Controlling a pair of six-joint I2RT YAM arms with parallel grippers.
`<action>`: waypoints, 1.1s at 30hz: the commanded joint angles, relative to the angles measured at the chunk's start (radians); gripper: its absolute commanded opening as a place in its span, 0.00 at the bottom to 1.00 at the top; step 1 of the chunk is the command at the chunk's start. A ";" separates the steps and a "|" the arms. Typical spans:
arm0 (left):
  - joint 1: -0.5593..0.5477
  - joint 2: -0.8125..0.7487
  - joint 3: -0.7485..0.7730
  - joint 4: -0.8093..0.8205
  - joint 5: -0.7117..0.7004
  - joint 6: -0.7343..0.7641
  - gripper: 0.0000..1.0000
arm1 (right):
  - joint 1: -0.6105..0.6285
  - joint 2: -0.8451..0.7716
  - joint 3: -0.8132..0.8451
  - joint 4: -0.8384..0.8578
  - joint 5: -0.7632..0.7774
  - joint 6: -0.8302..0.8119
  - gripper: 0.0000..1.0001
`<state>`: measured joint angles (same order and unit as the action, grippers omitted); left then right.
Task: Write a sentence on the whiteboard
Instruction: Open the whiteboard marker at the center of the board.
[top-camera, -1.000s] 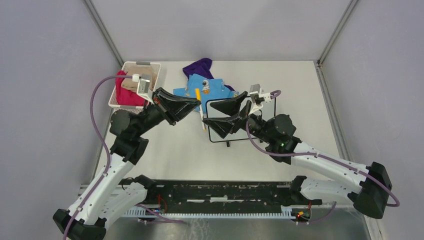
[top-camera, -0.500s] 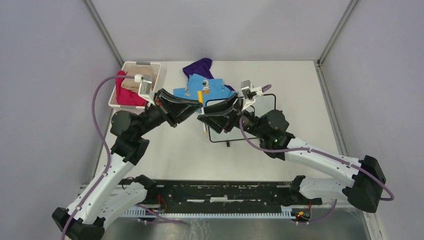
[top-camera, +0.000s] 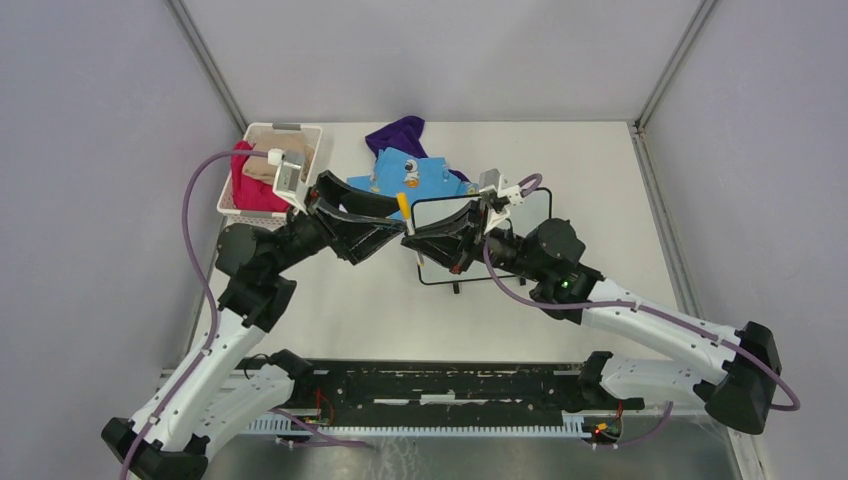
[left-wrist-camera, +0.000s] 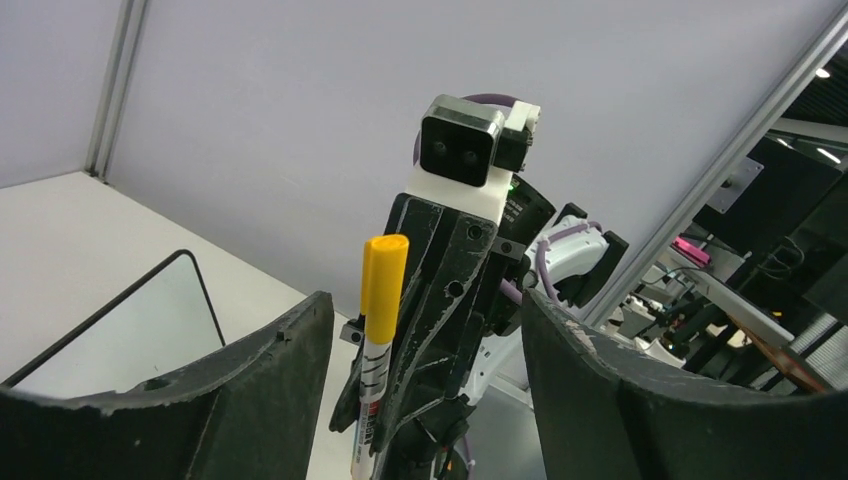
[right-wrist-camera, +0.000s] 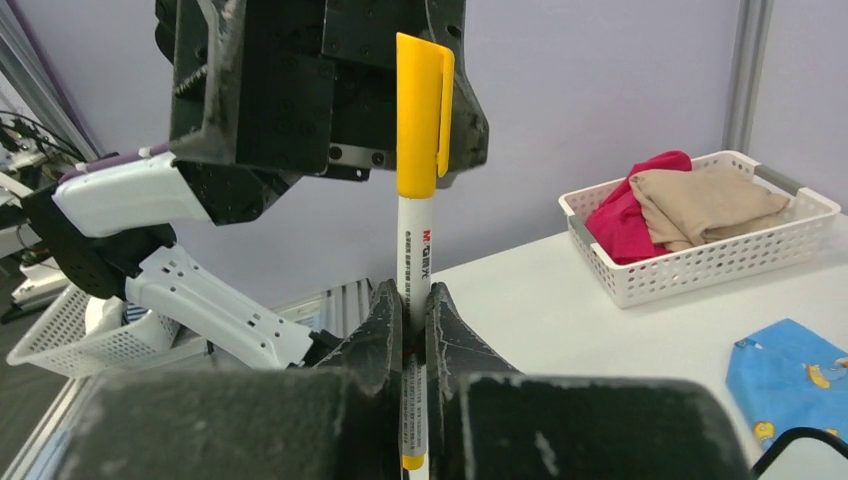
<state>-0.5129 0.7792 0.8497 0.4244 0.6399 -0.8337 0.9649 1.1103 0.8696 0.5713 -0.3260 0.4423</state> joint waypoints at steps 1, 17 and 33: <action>-0.003 -0.005 0.072 0.033 0.055 -0.029 0.75 | -0.001 -0.052 0.054 -0.077 -0.040 -0.122 0.00; -0.034 0.059 0.094 -0.040 0.084 0.008 0.64 | 0.001 -0.054 0.050 -0.084 -0.061 -0.121 0.00; -0.043 0.025 0.079 -0.093 0.053 0.066 0.02 | 0.000 -0.072 0.035 -0.088 -0.051 -0.122 0.04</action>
<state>-0.5480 0.8360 0.9077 0.3298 0.6941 -0.7708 0.9668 1.0637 0.8822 0.4427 -0.3805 0.3408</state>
